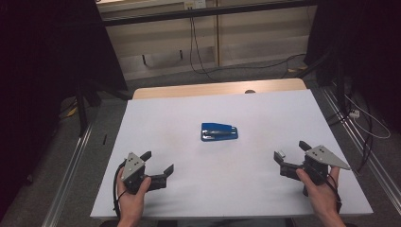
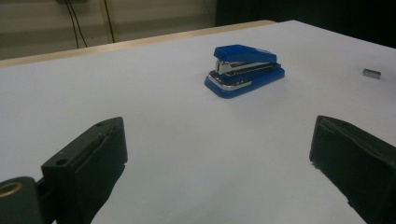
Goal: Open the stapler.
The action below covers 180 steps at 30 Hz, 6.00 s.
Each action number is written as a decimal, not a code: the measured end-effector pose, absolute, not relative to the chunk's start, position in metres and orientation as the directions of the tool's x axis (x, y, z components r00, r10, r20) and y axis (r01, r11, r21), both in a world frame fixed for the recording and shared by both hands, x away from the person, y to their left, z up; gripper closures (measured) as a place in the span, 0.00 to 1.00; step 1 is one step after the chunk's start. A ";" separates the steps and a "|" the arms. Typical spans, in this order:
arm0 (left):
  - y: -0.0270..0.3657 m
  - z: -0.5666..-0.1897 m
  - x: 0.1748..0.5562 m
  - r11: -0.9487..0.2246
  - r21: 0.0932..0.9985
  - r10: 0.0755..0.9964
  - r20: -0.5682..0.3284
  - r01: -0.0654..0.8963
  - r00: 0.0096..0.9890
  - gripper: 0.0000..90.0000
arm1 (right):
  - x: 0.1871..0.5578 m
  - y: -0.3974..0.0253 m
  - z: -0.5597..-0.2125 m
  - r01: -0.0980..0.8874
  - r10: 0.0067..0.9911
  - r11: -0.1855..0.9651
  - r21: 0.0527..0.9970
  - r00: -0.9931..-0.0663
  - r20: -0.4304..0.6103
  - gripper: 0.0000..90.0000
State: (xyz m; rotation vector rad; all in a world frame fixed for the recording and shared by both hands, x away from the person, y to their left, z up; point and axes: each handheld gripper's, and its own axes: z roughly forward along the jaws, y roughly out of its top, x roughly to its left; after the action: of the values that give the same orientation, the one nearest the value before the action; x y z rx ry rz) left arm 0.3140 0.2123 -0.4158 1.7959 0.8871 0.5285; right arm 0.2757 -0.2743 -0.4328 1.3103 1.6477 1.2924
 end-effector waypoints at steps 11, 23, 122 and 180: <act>0.209 -0.417 0.318 -0.218 0.918 0.773 -0.045 0.331 0.633 0.05 | 0.278 -0.276 -0.436 0.325 0.954 0.014 0.946 -0.287 0.085 0.02; 0.203 -0.418 0.325 -0.226 0.913 0.781 -0.039 0.340 0.624 0.04 | 0.283 -0.277 -0.437 0.333 0.955 0.024 0.943 -0.288 0.077 0.03; 0.124 -0.415 0.477 -0.276 0.902 0.650 -0.081 0.334 0.756 0.06 | 0.406 -0.127 -0.442 0.329 0.744 0.166 0.930 -0.661 0.101 0.41; 0.118 -0.442 0.480 -0.408 0.799 0.625 -0.108 0.442 0.773 1.00 | 0.433 -0.096 -0.454 0.376 0.696 0.385 0.843 -0.719 0.003 1.00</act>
State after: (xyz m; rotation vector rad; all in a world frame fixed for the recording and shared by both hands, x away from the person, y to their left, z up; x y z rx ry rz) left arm 0.4797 0.1178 -0.4420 2.0680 0.7956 0.2589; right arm 0.4334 -0.0961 -0.4545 0.9321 2.2978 1.2603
